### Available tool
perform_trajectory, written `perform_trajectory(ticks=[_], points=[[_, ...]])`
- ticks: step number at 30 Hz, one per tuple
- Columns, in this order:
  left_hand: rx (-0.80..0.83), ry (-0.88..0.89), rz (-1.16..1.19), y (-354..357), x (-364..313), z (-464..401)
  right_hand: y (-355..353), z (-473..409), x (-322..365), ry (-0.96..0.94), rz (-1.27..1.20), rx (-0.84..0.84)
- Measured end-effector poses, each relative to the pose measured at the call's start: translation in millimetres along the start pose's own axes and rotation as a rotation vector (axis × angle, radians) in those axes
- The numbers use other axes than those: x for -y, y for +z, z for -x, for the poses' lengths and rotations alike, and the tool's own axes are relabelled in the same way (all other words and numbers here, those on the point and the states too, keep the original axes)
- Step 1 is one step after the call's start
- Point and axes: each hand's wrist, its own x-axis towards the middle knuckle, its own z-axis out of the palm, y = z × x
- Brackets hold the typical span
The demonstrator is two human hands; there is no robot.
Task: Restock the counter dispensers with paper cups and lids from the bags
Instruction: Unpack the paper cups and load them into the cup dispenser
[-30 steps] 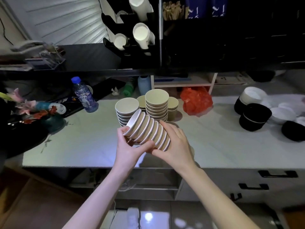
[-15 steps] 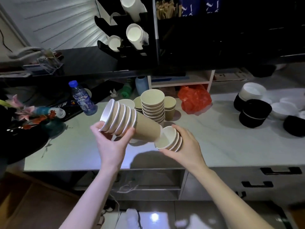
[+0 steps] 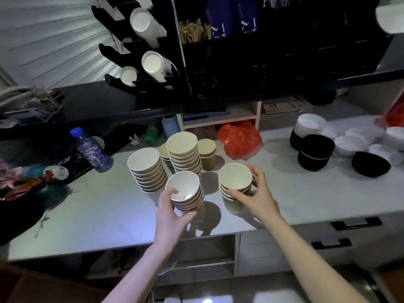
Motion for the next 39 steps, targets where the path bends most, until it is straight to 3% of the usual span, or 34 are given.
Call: perform_trajectory(ticks=[3, 8, 11, 15, 21, 26, 30, 33, 37, 39], points=[[-0.012, 0.056, -0.02, 3.3, 0.5, -6.2, 3.8, 4.7, -6.7, 0.05, 0.019, 0.069], [-0.018, 0.102, -0.021, -6.3, -13.3, -4.9, 14.4, 7.1, -20.6, 0.149, 0.032, 0.03], [-0.086, 0.215, -0.036, -25.0, -32.8, -6.9, 11.2, 9.9, -6.7, 0.162, 0.037, 0.008], [-0.102, 0.32, 0.056, -56.0, -67.6, -29.2, 0.5, 4.4, 24.4, -0.023, 0.042, -0.082], [0.177, 0.381, 0.227, -79.7, -126.2, -98.2, 17.2, -15.1, 119.5, -0.314, 0.055, 0.001], [-0.07, 0.213, 0.612, -108.2, -129.6, -160.1, 44.5, -39.5, 171.5, -0.487, 0.054, -0.001], [-0.141, 0.126, 0.666, -140.3, -111.5, -212.2, 87.7, -67.3, 203.7, -0.686, 0.097, -0.174], [-0.129, 0.161, 0.543, -161.8, -80.5, -253.0, 121.2, -91.6, 233.5, -0.819, 0.171, -0.274], [-0.252, 0.242, 0.161, -193.5, -21.1, -310.8, 160.2, -130.6, 276.4, -0.874, 0.28, -0.245], [-0.225, 0.279, 0.031, -203.2, 5.5, -339.9, 182.5, -151.5, 294.3, -0.906, 0.392, -0.215]])
